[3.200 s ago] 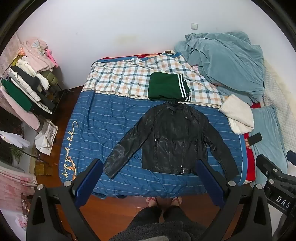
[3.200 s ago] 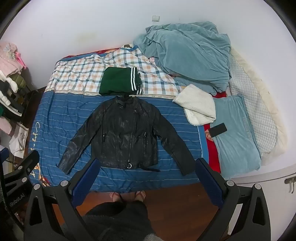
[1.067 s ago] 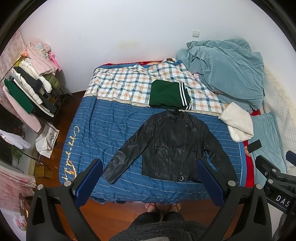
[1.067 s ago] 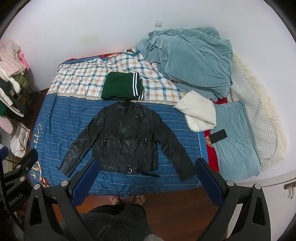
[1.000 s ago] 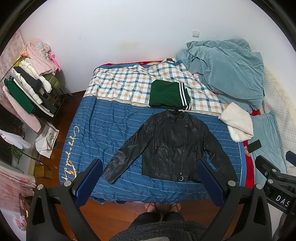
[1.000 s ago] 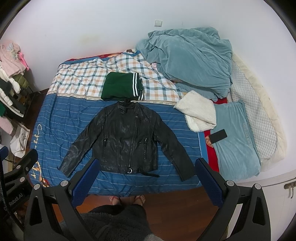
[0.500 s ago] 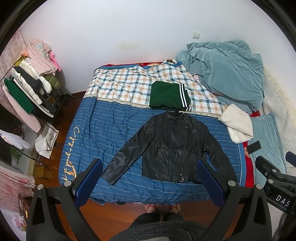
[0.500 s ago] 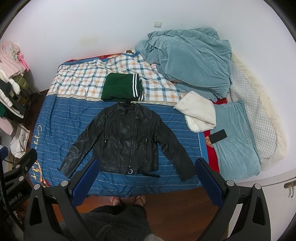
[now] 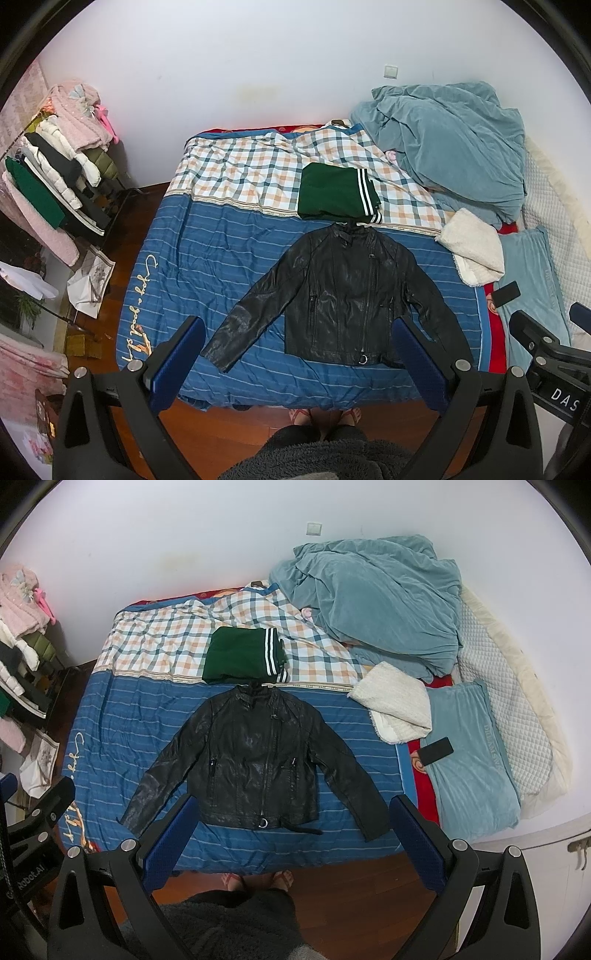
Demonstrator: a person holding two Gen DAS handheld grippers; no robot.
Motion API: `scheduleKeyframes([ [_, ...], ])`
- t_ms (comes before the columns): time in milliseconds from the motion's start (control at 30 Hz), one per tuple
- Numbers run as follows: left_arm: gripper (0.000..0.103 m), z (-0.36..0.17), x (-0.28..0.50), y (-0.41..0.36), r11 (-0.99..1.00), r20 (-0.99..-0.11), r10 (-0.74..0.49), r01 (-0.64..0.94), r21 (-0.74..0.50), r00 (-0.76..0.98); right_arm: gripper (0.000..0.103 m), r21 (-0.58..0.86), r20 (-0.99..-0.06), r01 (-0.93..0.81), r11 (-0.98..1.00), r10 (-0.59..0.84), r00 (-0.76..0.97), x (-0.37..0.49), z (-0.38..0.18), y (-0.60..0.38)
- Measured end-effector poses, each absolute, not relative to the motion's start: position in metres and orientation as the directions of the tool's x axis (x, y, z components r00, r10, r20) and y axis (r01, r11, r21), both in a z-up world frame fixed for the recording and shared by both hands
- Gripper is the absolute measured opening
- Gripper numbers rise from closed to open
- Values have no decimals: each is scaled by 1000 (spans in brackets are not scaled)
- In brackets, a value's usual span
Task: Fold large clothes
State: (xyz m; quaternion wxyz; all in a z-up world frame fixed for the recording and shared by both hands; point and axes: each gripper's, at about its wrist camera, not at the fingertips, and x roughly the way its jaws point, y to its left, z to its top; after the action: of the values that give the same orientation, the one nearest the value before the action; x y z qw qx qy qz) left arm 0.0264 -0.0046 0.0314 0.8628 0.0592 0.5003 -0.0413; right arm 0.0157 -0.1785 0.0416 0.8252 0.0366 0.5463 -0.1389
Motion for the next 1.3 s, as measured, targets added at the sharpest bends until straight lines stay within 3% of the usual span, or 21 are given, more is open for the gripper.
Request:
scheduleKeyframes([
  [167, 103, 26, 40, -4, 989, -850, 2, 123, 78, 527, 103, -79, -913, 288, 954, -185, 364, 23, 43, -177],
  [400, 103, -50, 87, 3, 978, -787, 115, 69, 195, 606, 103, 60, -912, 385, 921, -106, 396, 46, -10, -205],
  [500, 103, -115, 115, 1, 967, -801, 166, 63, 246, 575, 102, 141, -931, 497, 856, -55, 360, 51, -71, -235],
  [567, 103, -155, 125, 2, 960, -822, 197, 64, 272, 535, 88, 180, -942, 581, 794, -31, 333, 49, -120, -259],
  [600, 103, -181, 132, -2, 957, -834, 209, 67, 281, 511, 68, 193, -950, 628, 754, -17, 312, 44, -148, -271],
  [633, 103, -203, 137, -3, 954, -841, 224, 67, 294, 493, 59, 215, -953, 668, 712, 5, 302, 40, -175, -284],
  [867, 103, -329, 156, -30, 928, -875, 303, 90, 361, 377, 62, 339, -941, 894, 292, 95, 325, -37, -381, -369],
  [1100, 103, -426, 180, -72, 915, -902, 346, 122, 386, 259, 63, 478, -866, 871, -113, 107, 489, -86, -554, -447],
  [1200, 103, -459, 189, -95, 903, -899, 361, 150, 404, 247, 64, 509, -845, 826, -243, 46, 533, -98, -597, -468],
  [1300, 103, -476, 197, -116, 898, -899, 364, 165, 408, 241, 65, 540, -835, 805, -247, -34, 549, -102, -617, -496],
])
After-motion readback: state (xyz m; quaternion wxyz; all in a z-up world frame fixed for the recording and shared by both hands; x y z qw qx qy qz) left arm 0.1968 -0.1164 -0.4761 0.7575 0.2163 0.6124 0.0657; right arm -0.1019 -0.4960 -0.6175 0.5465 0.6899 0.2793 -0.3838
